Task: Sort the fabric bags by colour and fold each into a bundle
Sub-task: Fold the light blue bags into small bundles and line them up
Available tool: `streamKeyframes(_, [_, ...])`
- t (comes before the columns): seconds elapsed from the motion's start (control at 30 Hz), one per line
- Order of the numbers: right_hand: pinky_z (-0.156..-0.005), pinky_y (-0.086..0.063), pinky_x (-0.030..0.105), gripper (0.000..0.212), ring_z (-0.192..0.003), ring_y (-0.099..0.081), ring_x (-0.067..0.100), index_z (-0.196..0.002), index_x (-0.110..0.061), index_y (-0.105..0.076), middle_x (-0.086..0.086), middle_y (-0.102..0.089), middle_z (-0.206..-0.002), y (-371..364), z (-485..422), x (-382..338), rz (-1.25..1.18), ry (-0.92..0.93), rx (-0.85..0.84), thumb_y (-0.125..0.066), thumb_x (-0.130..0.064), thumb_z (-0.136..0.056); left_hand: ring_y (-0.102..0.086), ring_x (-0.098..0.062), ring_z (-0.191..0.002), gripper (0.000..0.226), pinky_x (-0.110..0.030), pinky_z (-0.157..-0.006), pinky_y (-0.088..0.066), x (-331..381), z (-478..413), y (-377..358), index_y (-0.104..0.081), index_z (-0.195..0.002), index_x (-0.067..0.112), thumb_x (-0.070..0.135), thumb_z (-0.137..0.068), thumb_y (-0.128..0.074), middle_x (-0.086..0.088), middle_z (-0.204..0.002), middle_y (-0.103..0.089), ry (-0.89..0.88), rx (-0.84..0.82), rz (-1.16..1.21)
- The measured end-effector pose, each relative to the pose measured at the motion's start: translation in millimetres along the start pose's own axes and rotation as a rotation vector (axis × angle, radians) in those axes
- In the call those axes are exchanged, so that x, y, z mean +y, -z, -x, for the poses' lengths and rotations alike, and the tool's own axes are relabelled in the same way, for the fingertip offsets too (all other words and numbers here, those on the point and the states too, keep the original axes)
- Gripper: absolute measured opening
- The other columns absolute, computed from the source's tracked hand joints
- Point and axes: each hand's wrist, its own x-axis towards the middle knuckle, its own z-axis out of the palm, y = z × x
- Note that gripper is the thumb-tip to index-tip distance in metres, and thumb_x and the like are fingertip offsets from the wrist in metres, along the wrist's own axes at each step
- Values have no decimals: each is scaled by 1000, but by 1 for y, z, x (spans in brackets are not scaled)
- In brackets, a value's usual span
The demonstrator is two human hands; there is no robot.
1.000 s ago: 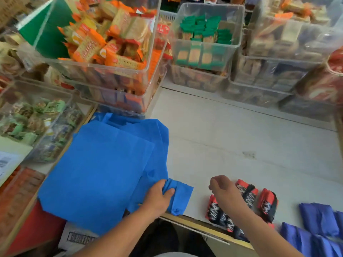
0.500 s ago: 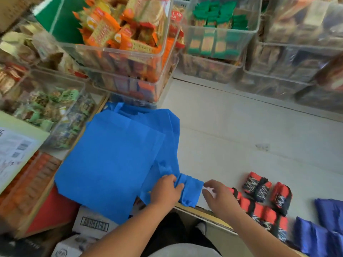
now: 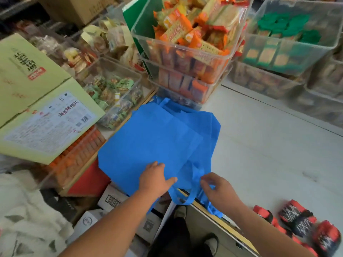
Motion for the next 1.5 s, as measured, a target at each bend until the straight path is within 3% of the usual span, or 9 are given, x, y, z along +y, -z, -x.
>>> streamKeyframes(0.1, [-72,-43,0,9,-85,-61,-17,-101,-26,-69,-14,-71,-99,-2,-15,-14,-64,-47,9,-60,-25,-102,-42,-27,-135,78,-43,-98,-51,-6,-18,-8,-52,-133,18,73,-80,-66,-4,-140,-49,13,-73,-149])
streamKeyframes(0.3, [-65,-45,5,12,-93,-68,7,-99,-20,-73,-7,-75,-98,-13,-31,-23,-133,-159,-5,-62,-24,-102,-51,-24,-114,37,-35,-71,-49,-20,-27,-24,-64,-98,20,54,-88,-57,1,-109,-56,-69,46,-202])
streamKeyframes(0.53, [-89,-59,32,18,-87,-71,8,-99,-22,-75,-7,-76,-93,-28,-35,-50,-273,-204,-47,-70,-39,-96,-59,-16,-65,29,-34,-61,-47,-24,-46,-3,-62,-67,17,34,-87,-74,7,-62,-56,27,105,453])
streamKeyframes(0.7, [-75,-55,14,46,-94,-72,3,-118,-25,-67,-3,-74,-109,2,-10,-83,-436,-142,-108,-87,-37,-79,-46,-2,-52,30,-30,-60,-46,46,-34,37,-59,-65,21,32,-84,-79,15,-53,-54,-54,162,711])
streamKeyframes(0.97, [-83,-62,46,17,-78,-76,20,-108,-25,-69,-2,-79,-86,125,34,-55,-368,-93,145,-77,-27,-92,-53,-10,-53,32,-33,-59,-50,205,-24,64,-57,-67,16,31,-87,-76,10,-54,-54,-215,218,774])
streamKeyframes(1.1, [-79,-58,41,14,-77,-69,16,-90,-32,-65,-11,-74,-82,218,17,-24,-12,-70,285,-73,-20,-92,-68,-19,-66,21,-36,-58,-60,267,-28,59,-66,-81,21,36,-96,-69,12,-66,-64,-328,64,922])
streamKeyframes(1.3, [-74,-41,31,18,-92,-66,26,-111,-36,-67,-3,-72,-101,276,-55,17,517,-151,481,-55,-29,-98,-65,-17,-114,43,-33,-102,-49,251,-69,8,-69,-116,18,52,-89,-62,4,-119,-69,-374,-76,426])
streamKeyframes(1.4, [-88,-41,36,23,-103,-64,29,-117,-33,-69,3,-73,-105,299,-100,40,609,-116,556,-55,-29,-99,-58,-20,-128,55,-23,-108,-38,233,-89,1,-67,-126,15,55,-88,-59,1,-135,-62,-466,-114,274])
streamKeyframes(1.5, [-119,-21,47,49,-138,-43,35,-145,-26,-52,12,-56,-143,307,-133,62,707,-67,753,-61,-29,-97,-38,-18,-148,59,-21,-116,-24,207,-108,-5,-58,-142,19,52,-94,-63,0,-160,-41,-523,-198,0])
